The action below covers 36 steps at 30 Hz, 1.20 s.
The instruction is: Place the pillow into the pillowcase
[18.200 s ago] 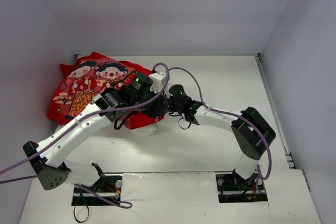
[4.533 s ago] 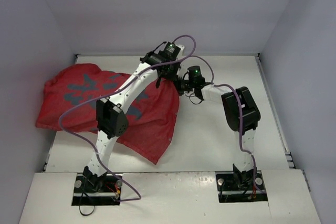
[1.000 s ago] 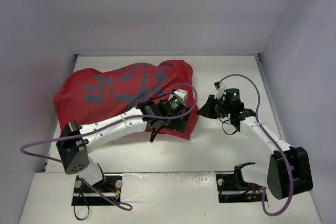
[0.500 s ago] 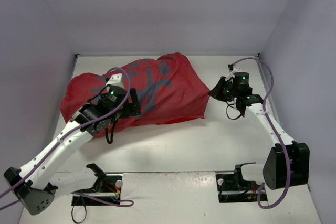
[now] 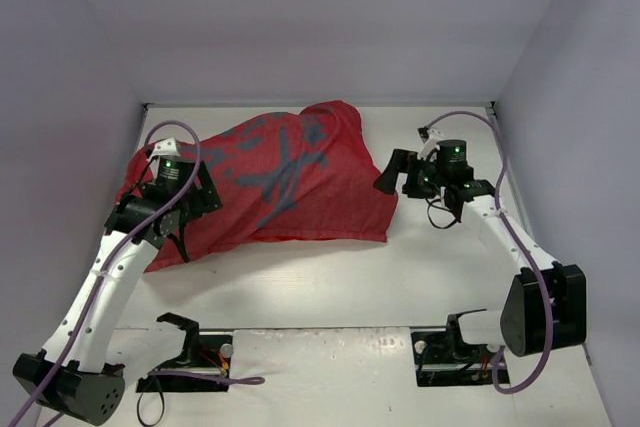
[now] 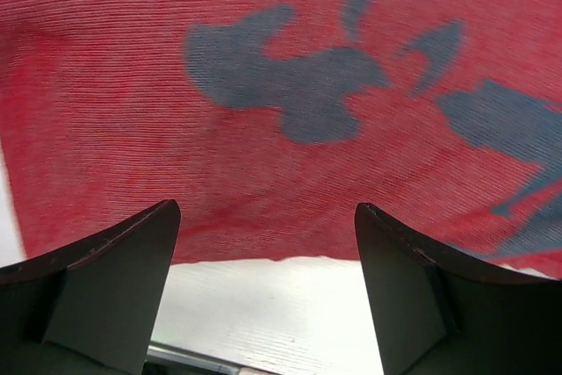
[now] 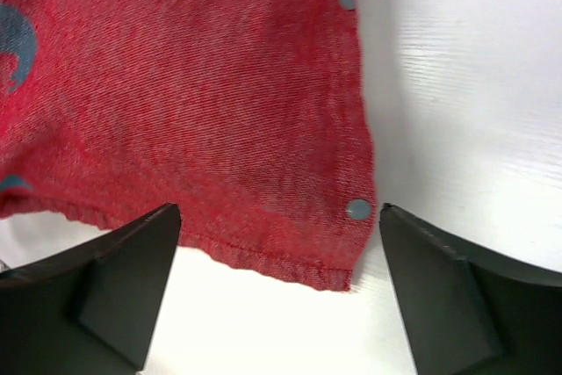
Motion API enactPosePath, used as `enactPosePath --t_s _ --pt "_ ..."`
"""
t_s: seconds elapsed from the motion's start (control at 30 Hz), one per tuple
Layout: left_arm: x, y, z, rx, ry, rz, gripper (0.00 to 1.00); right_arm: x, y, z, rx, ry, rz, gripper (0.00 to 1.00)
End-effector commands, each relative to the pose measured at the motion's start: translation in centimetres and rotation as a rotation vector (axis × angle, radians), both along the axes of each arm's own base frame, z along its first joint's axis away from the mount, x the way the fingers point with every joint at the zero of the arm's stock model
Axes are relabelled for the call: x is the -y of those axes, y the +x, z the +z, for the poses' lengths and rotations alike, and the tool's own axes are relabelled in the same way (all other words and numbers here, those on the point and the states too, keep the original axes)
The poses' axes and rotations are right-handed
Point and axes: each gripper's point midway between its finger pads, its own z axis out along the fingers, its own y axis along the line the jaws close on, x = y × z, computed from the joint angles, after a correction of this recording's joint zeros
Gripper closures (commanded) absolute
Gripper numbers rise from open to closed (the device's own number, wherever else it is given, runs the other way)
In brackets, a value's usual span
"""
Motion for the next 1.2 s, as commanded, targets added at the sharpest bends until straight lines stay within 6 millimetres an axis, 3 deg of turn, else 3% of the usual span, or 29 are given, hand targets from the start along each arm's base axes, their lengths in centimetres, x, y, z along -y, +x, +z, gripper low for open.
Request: enactPosePath --t_s 0.0,0.1,0.23,0.37,0.47,0.53,0.67,0.7,0.73,0.77,0.8,0.83,0.87,0.93,0.97,1.0,1.03,1.1,1.13,1.17 --pt "-1.8 -0.1 0.8 -0.011 0.018 0.018 0.23 -2.8 1.2 3.5 0.141 0.004 0.141 0.04" --pt "-2.2 0.1 0.1 -0.039 0.014 0.019 0.23 -5.4 2.0 4.2 0.196 -0.047 0.233 0.00" --pt "-2.5 0.2 -0.8 -0.071 0.046 0.000 0.23 -7.6 2.4 3.3 0.212 -0.096 0.322 0.00" --pt "-2.8 0.4 -2.9 -0.153 0.057 -0.014 0.18 -8.8 3.1 1.2 0.189 -0.145 0.371 0.00" --pt "-2.9 0.8 -4.5 -0.207 0.054 -0.005 0.17 -9.4 3.5 -2.2 0.143 -0.209 0.406 0.00" --pt "-3.0 1.3 -5.7 -0.251 0.054 -0.001 0.16 -10.3 3.5 -3.1 0.127 -0.220 0.424 0.00" --pt "-2.3 3.0 -7.7 -0.320 0.008 -0.033 0.16 -13.1 1.7 -5.2 0.079 -0.215 0.526 0.01" --pt "-2.2 3.5 -7.8 -0.317 -0.001 -0.041 0.18 -13.8 1.1 -5.2 0.074 -0.202 0.553 0.07" --pt "-2.1 4.2 -7.7 -0.303 -0.008 -0.052 0.38 -15.2 -0.1 -4.9 0.074 -0.178 0.604 0.26" --pt "-2.4 4.8 -7.7 -0.300 -0.023 -0.047 0.53 -15.8 -0.8 -4.3 0.079 -0.172 0.625 0.40" --pt "-2.5 5.7 -6.6 -0.266 -0.028 -0.046 0.68 -16.2 -1.7 -4.0 0.066 -0.171 0.648 0.60" --pt "-3.1 6.2 -5.8 -0.246 -0.031 -0.046 1.00 -17.3 -2.9 -1.8 0.095 -0.162 0.684 0.97" --pt "-3.5 6.8 -4.5 -0.212 -0.029 -0.044 1.00 -18.0 -3.6 -0.2 0.121 -0.151 0.704 1.00" --pt "-3.9 8.5 0.5 -0.077 -0.026 -0.078 1.00 -20.0 -5.9 3.5 0.184 -0.110 0.777 1.00" --pt "-4.0 8.6 3.5 0.004 -0.017 -0.083 1.00 -20.8 -6.9 8.0 0.259 -0.059 0.815 1.00" --pt "-4.1 9.3 8.5 0.134 -0.006 -0.088 1.00 -21.3 -7.7 10.3 0.302 -0.034 0.839 1.00" --pt "-5.2 9.3 11.6 0.214 0.013 -0.068 1.00 -21.7 -8.6 12.9 0.352 -0.001 0.861 1.00" --pt "-5.1 9.0 17.5 0.358 0.030 -0.082 1.00 -22.2 -11.2 20.7 0.480 0.136 0.921 1.00" --pt "-5.1 8.2 23.1 0.496 0.060 -0.099 1.00 -22.1 -11.7 23.2 0.516 0.172 0.924 1.00" --pt "-5.0 8.4 25.2 0.541 0.071 -0.112 1.00 -21.8 -12.1 25.4 0.552 0.199 0.912 1.00"
